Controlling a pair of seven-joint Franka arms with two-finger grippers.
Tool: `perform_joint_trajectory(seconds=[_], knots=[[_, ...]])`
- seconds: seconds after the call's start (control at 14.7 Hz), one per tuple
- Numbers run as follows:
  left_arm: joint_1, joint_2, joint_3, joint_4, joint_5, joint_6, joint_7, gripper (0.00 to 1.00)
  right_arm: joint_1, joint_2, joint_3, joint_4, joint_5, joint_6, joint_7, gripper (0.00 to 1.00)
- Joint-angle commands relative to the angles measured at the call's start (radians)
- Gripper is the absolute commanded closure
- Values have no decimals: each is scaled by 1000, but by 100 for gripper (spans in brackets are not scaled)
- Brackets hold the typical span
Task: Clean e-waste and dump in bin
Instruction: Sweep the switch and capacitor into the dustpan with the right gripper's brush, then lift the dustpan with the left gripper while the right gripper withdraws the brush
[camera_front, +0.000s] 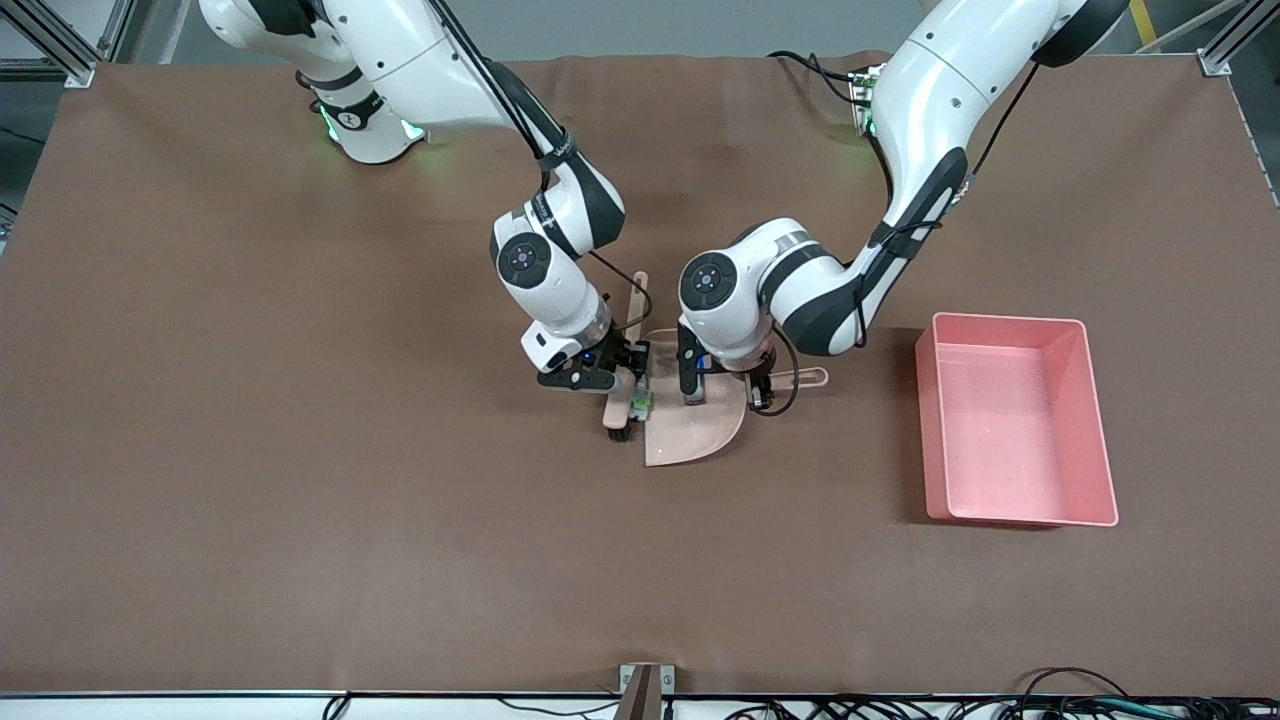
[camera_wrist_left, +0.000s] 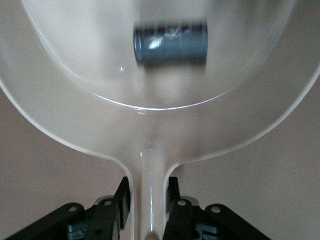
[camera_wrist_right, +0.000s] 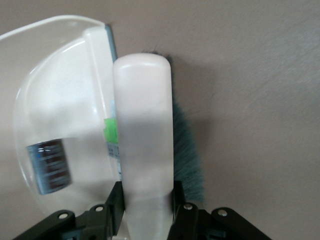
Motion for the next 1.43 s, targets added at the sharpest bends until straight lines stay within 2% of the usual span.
perform_joint_trajectory(seconds=[0.0, 0.2, 0.48, 0.75, 0.89, 1.02, 1.16, 1.36], knots=[[-7, -16, 0, 0, 0, -16, 14, 88, 45, 41, 7, 49, 58, 5, 17, 99], [-7, -16, 0, 0, 0, -16, 14, 88, 80, 40, 7, 72, 87, 2, 29, 99], [-7, -16, 0, 0, 2, -19, 14, 88, 105, 40, 6, 101, 83, -8, 52, 99], [2, -16, 0, -3, 0, -19, 15, 88, 35, 21, -5, 100, 69, -129, 1, 99], [7, -16, -1, -2, 0, -14, 15, 95, -13, -6, -17, 98, 68, -214, -53, 99], [15, -16, -1, 0, -11, 0, 15, 96, -39, -49, -67, 95, 55, -317, -95, 99], [15, -14, -1, 0, -17, 42, 3, 96, -39, -97, -148, 91, 45, -421, -104, 99], [18, -7, -1, 0, -18, 102, 2, 96, -41, -176, -236, 36, -35, -494, -159, 99]])
